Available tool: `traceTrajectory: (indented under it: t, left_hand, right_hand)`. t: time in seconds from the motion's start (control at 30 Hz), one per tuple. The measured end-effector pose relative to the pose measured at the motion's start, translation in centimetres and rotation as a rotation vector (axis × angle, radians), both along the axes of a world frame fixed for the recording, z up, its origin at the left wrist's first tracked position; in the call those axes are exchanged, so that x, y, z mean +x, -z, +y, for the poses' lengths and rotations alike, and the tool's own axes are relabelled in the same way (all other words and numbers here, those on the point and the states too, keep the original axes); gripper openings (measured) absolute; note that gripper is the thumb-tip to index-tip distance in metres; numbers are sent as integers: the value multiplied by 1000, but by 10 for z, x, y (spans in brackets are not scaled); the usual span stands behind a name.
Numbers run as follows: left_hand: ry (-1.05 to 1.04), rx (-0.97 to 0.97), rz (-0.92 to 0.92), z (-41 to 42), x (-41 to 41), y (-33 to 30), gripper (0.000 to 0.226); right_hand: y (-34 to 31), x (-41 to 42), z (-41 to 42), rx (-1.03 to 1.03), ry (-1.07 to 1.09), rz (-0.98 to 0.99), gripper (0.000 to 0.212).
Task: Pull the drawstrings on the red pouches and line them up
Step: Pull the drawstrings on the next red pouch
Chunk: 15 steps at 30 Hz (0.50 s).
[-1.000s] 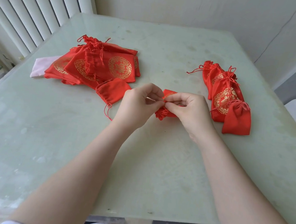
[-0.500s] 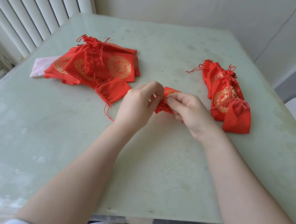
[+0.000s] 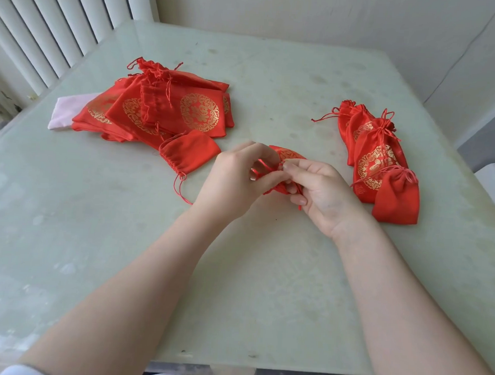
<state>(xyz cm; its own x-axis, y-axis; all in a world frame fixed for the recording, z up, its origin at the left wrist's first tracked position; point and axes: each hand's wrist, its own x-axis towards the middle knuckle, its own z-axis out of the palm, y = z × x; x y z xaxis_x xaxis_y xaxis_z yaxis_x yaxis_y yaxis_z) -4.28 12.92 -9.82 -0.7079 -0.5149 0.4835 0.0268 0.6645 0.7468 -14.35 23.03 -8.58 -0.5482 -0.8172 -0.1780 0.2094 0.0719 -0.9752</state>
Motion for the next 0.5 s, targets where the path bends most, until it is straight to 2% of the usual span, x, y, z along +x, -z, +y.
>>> traceTrajectory:
  t: [0.27, 0.5]
  left_hand:
    - [-87, -275, -7, -7, 2, 0, 30]
    - [-27, -269, -85, -6, 0, 4, 34]
  right_hand:
    - [0, 0, -2, -23, 21, -53, 20]
    - [2, -2, 0, -17, 5, -111, 22]
